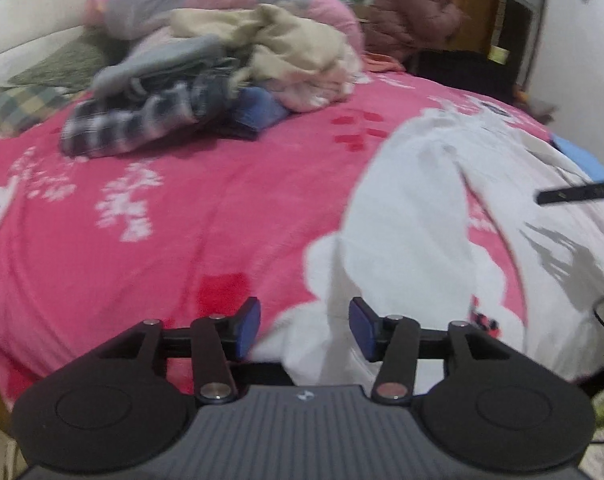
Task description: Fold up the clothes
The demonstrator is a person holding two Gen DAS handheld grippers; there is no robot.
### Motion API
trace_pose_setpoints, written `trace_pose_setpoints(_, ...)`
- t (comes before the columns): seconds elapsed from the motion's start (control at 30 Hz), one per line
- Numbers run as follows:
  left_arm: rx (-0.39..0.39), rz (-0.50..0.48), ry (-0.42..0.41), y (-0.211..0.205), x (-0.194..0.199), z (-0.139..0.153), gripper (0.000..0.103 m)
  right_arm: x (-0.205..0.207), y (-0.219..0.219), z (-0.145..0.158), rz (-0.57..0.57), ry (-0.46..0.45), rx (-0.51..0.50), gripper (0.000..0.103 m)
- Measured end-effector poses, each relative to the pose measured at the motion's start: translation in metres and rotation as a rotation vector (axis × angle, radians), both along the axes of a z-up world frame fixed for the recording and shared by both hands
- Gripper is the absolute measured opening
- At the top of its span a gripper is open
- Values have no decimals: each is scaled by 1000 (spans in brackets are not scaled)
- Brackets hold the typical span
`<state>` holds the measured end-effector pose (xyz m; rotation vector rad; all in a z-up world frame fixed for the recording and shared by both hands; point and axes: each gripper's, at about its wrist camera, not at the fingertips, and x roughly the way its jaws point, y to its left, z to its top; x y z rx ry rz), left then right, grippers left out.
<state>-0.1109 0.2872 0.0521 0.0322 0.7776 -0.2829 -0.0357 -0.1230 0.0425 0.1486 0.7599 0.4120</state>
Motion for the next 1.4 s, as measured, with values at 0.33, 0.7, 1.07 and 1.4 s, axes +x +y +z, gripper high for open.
trace_pose_setpoints(0.33, -22, -116, 14, 0, 5, -15, 51, -4, 16, -2, 31, 14, -6, 25)
trace_pose_setpoints(0.7, -44, -266, 124, -14, 25, -26, 47, -11, 26, -2, 59, 19, 8, 26)
trace_pose_setpoints(1.07, -321, -119, 111, 55, 68, 33, 4, -11, 30, -5, 59, 36, -2, 28)
trace_pose_setpoints(1.4, -278, -13, 270, 104, 127, 16, 5, -6, 24, -13, 39, 56, 8, 29)
